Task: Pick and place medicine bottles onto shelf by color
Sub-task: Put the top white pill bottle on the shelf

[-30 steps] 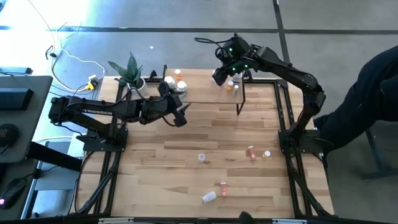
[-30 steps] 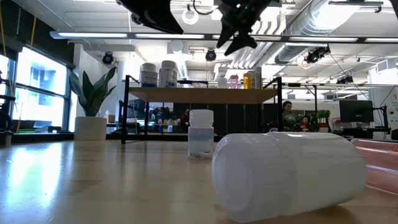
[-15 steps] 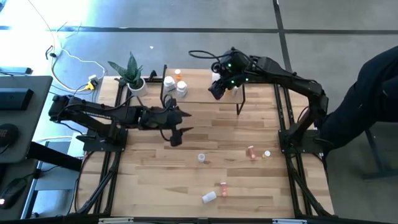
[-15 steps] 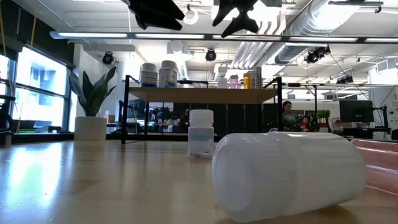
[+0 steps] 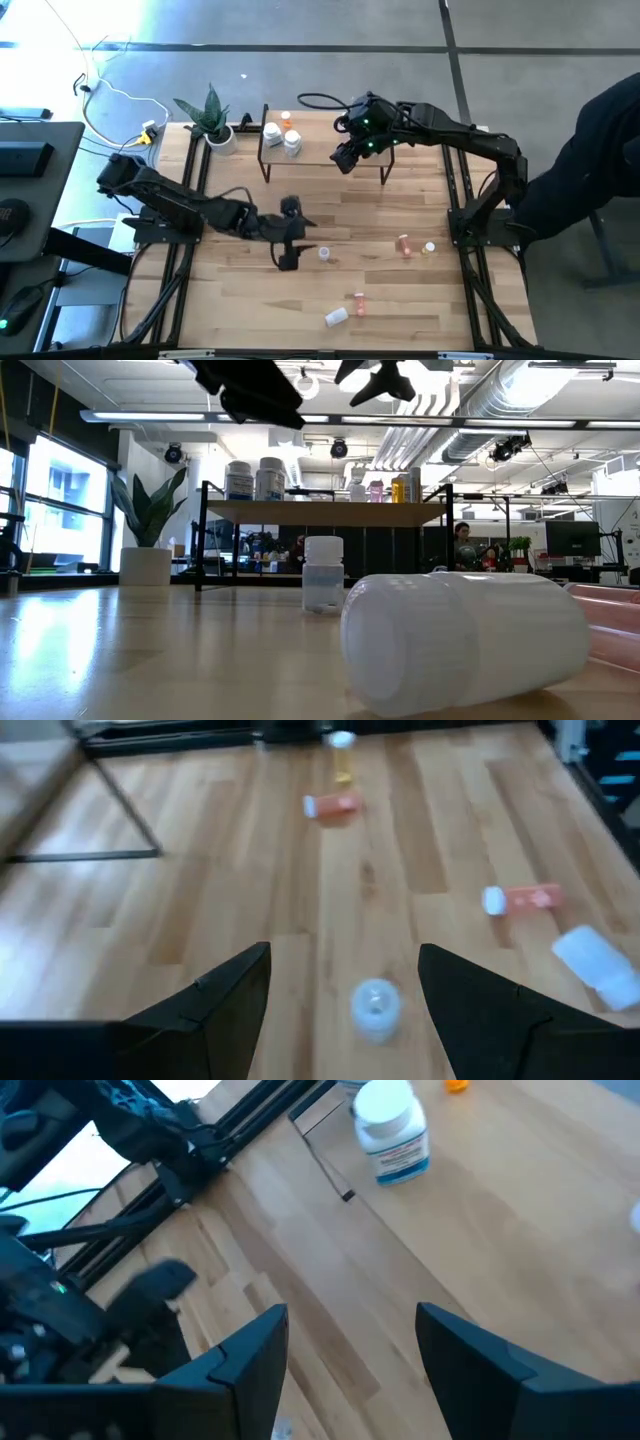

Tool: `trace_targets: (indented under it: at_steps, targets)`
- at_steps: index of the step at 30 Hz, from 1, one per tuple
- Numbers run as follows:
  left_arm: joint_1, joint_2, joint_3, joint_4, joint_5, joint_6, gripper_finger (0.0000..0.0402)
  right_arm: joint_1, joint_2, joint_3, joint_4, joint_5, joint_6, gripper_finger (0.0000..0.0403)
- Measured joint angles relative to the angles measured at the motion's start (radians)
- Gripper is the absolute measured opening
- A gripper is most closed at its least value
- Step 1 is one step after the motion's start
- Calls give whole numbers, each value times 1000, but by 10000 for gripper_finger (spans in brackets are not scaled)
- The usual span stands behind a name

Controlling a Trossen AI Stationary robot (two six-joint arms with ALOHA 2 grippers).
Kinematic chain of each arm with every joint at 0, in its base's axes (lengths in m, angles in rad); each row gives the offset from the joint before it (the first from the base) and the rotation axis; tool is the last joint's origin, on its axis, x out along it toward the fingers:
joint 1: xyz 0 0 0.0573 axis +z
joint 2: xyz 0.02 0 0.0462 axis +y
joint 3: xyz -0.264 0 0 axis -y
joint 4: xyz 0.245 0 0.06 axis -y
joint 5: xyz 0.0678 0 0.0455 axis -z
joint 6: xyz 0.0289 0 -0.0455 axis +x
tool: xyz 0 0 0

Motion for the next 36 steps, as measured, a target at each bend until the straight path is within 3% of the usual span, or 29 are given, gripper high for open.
trace_targets:
  at_steps: [23,36]
  targets:
    - [-26,308,-1,149,74,-55,245,73,0,0,-7,60,24,211]
    - [8,350,-1,200,72,-53,246,73,1,0,-7,61,22,211]
